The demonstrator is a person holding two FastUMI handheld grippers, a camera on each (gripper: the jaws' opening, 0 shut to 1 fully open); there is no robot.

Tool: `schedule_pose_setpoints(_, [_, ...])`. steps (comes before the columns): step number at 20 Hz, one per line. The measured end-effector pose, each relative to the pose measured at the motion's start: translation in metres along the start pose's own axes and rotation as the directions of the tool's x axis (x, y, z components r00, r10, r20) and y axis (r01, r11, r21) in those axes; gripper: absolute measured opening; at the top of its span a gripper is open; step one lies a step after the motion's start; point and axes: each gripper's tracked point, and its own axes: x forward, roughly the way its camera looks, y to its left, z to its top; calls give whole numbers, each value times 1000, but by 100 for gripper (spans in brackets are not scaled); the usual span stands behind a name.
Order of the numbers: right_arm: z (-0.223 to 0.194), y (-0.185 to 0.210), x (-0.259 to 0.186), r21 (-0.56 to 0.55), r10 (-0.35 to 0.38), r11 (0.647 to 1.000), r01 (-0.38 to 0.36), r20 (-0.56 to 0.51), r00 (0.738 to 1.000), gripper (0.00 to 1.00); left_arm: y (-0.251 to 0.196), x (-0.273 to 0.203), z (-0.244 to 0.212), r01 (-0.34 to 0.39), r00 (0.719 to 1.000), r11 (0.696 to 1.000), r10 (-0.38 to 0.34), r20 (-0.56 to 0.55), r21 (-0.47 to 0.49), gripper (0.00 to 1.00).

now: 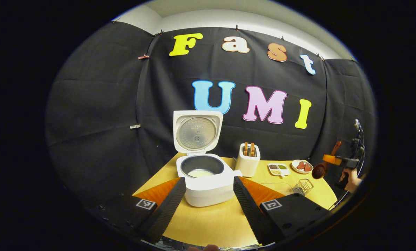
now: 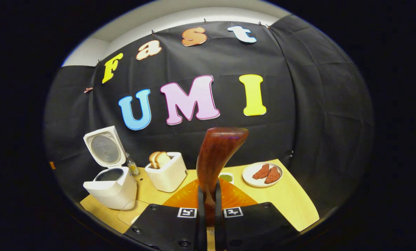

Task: Close the left gripper, press the button to open the rice cooker; take a wooden spoon from the chopstick holder with the right hand, scoop a spoonful of rice and pour it into the rice cooker, then put the wooden spoon back into the chopstick holder.

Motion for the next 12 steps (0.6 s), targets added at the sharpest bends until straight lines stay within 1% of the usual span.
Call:
schedule_pose_setpoints(2, [-26,-14,13,22,-22,999,23,-37,999,13,-10,-2,-1,-4,1000,1000,4,-3,15,95])
schedule_pose_setpoints(5, [-53,-23,32,78,-28,996,34,-83,996,13,-16,-5,-6,-12,1000,999,13,-19,35,94])
schedule_pose_setpoints(9, [-85,-31,48,119,-50,991,67,-141,989,15,-17,-9,-13,-32,999,999,33,-38,27,94])
schedule_pose_setpoints(12, [-105,-32,54,163,-42,984,75,-194,980,17,-17,-9,-11,-37,999,999,38,-37,19,95])
